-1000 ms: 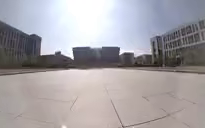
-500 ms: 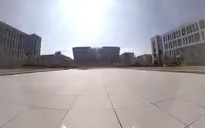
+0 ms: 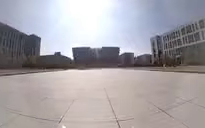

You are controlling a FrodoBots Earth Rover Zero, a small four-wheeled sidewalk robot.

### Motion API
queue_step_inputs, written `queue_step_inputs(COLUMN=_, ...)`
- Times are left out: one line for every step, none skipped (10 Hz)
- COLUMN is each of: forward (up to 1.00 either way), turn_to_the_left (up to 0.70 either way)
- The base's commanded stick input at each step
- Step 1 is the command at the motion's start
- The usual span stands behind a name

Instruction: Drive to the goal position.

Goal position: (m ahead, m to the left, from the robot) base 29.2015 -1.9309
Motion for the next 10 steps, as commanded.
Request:
queue_step_inputs(forward=0.70, turn_to_the_left=0.00)
queue_step_inputs(forward=0.70, turn_to_the_left=0.00)
queue_step_inputs(forward=0.70, turn_to_the_left=0.00)
queue_step_inputs(forward=0.70, turn_to_the_left=0.00)
queue_step_inputs(forward=0.70, turn_to_the_left=0.00)
queue_step_inputs(forward=0.70, turn_to_the_left=0.00)
queue_step_inputs(forward=0.70, turn_to_the_left=0.00)
queue_step_inputs(forward=0.70, turn_to_the_left=0.00)
queue_step_inputs(forward=0.70, turn_to_the_left=0.00)
queue_step_inputs(forward=0.70, turn_to_the_left=0.00)
